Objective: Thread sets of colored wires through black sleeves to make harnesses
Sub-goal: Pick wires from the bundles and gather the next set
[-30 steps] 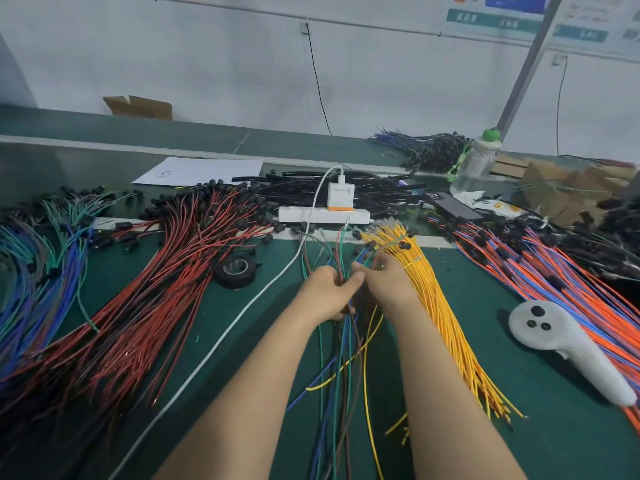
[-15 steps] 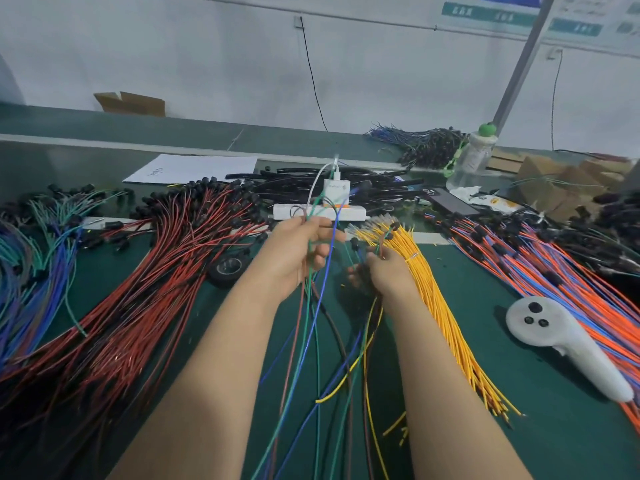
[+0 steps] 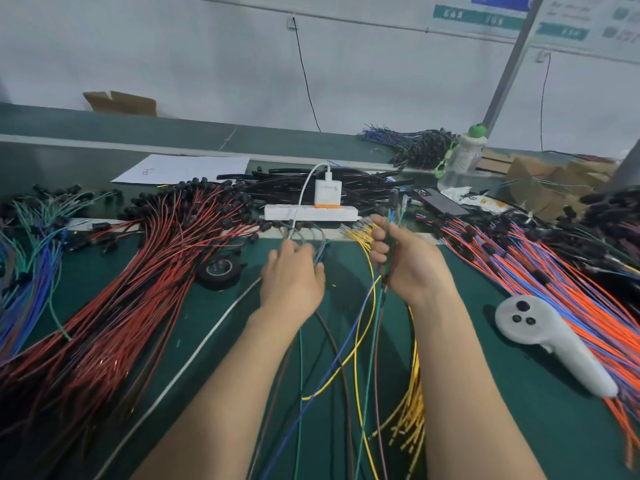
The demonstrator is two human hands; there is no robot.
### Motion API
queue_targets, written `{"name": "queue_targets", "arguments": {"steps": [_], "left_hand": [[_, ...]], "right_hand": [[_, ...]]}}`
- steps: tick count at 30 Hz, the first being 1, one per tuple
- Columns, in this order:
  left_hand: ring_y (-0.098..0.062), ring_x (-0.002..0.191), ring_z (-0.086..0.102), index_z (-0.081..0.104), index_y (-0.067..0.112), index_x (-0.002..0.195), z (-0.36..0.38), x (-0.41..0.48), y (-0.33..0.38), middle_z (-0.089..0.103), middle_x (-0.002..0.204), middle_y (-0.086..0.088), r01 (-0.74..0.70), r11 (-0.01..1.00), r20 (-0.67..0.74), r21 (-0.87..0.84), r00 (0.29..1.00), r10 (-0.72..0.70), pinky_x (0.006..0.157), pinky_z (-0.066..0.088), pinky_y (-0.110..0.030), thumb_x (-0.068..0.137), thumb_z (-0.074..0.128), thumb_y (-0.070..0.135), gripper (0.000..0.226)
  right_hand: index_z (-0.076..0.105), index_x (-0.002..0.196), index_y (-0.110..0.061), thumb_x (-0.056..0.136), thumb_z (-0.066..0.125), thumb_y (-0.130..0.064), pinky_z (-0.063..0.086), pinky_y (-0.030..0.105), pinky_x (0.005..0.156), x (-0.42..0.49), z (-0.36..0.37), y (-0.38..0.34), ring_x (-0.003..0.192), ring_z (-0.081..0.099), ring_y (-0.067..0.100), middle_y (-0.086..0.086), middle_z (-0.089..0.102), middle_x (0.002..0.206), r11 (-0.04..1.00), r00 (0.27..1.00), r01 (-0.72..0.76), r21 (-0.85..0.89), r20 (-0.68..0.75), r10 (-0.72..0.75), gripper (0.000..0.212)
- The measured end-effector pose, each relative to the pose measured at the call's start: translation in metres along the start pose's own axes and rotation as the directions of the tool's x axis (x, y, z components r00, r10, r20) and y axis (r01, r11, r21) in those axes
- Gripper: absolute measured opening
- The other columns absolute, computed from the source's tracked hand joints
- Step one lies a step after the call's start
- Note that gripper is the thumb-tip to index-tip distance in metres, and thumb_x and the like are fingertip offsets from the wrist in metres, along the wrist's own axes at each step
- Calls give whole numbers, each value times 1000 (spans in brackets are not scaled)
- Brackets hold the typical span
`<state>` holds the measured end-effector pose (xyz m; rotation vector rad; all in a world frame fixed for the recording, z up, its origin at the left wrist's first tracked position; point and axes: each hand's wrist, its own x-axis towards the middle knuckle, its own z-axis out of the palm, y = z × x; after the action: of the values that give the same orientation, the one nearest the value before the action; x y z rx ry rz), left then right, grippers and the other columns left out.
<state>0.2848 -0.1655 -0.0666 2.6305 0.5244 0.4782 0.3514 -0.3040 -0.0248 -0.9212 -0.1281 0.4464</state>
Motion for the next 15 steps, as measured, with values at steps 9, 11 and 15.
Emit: {"name": "queue_targets", "arguments": {"steps": [9,11,15], "left_hand": [[-13,58,62,61,11,90,10,-20,17,67,78,-7,440,423,569,-792,783,250,53,51,-22,100,39,39,36],[-5,46,50,54,14,81,17,-21,14,61,69,-2,377,447,510,-811,830,225,44,41,-17,101,41,31,30],[-3,41,39,56,10,89,23,-17,8,53,53,5,348,353,418,-869,896,147,43,33,-15,103,36,22,27]], "right_hand": [[61,110,-27,103,39,-26,48,25,88,-2,2,43,101,60,11,-8,68,101,783,976,203,-588,62,-207,24],[64,106,-26,101,45,-28,48,16,59,-3,-4,47,70,59,8,-4,67,92,741,981,180,-647,61,-185,20],[58,74,-5,96,57,-22,43,17,52,-3,-13,50,44,52,5,3,54,61,721,981,139,-679,-8,-196,28]]}}
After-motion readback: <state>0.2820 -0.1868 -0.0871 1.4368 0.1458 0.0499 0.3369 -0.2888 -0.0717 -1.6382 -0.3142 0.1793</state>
